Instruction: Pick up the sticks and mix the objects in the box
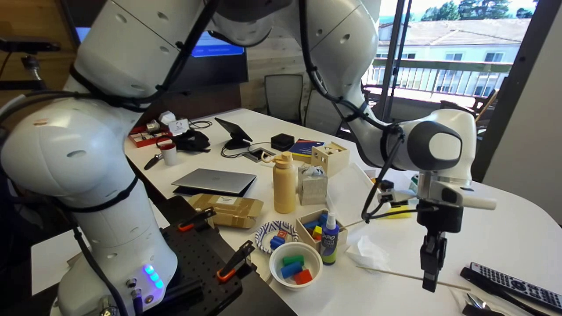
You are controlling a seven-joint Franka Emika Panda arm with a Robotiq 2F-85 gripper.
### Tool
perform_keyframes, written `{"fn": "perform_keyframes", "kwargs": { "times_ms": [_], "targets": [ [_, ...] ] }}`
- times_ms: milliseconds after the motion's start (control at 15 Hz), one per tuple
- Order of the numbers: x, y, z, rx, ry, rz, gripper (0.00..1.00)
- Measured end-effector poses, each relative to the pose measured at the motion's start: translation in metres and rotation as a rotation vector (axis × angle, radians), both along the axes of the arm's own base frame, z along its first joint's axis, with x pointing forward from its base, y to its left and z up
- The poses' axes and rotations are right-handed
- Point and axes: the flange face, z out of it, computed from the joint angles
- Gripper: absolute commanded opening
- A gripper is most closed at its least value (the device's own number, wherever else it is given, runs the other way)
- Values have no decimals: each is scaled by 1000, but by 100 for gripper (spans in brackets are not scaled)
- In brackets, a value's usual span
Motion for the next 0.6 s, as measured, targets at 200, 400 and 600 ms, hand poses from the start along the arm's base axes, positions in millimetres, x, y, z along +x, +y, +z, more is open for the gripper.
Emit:
{"fn": "perform_keyframes", "kwargs": {
  "times_ms": [200, 400, 600],
  "targets": [
    [-8, 0, -36, 111, 35, 80, 2],
    [7, 22, -63, 183, 59, 182, 2],
    [25, 52, -80, 216, 92, 267, 2]
  ]
}}
